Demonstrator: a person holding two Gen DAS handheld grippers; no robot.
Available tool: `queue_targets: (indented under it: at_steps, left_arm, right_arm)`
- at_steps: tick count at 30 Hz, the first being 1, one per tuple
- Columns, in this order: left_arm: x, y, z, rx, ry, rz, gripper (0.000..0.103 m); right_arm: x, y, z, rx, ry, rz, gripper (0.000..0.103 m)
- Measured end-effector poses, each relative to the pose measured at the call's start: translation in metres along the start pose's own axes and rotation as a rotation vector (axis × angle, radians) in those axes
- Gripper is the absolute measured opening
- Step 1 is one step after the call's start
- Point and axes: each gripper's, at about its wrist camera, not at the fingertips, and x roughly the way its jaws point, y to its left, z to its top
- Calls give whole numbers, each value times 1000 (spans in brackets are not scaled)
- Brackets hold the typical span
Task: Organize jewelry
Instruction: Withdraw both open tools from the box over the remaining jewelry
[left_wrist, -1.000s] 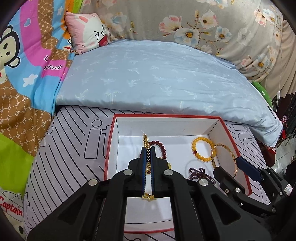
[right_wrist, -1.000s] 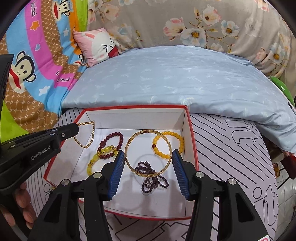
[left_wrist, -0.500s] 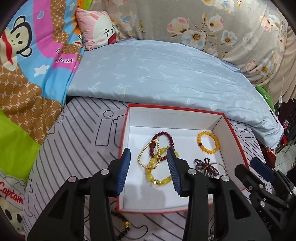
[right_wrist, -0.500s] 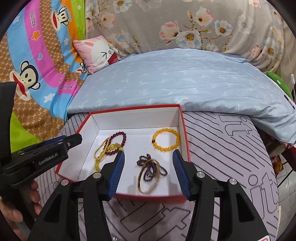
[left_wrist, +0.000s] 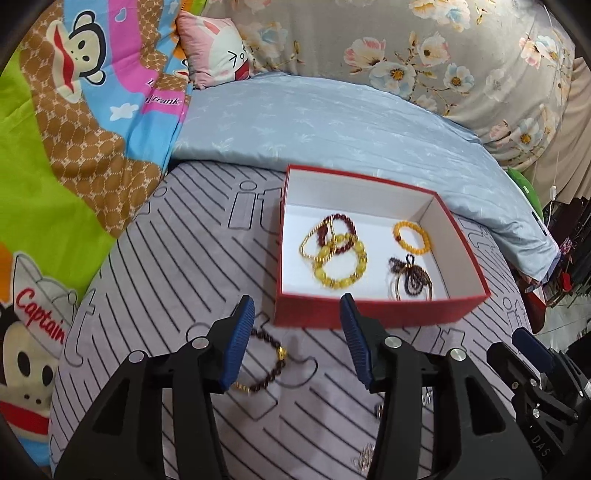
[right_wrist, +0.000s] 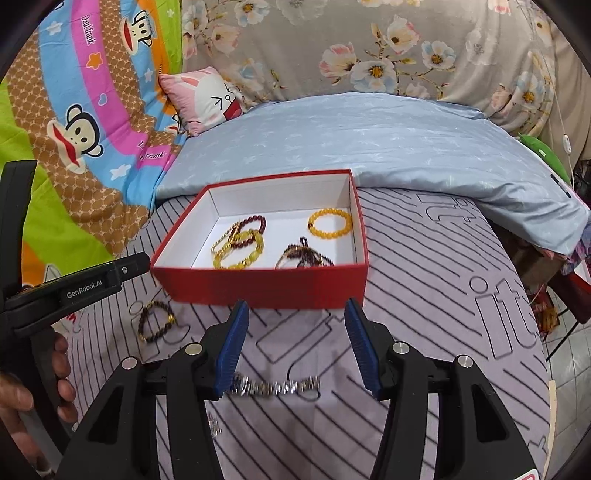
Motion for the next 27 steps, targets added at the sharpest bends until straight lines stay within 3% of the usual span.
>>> queue_targets:
  at_steps: [6, 27]
  left_arm:
    - [-17, 4, -22, -6, 6, 2, 54]
    - [-29, -1, -101, 19, 120, 7, 54]
  right_arm:
    - [-16, 0, -23, 4, 18, 0, 52]
    - [-40, -4, -98, 3, 122, 1, 52]
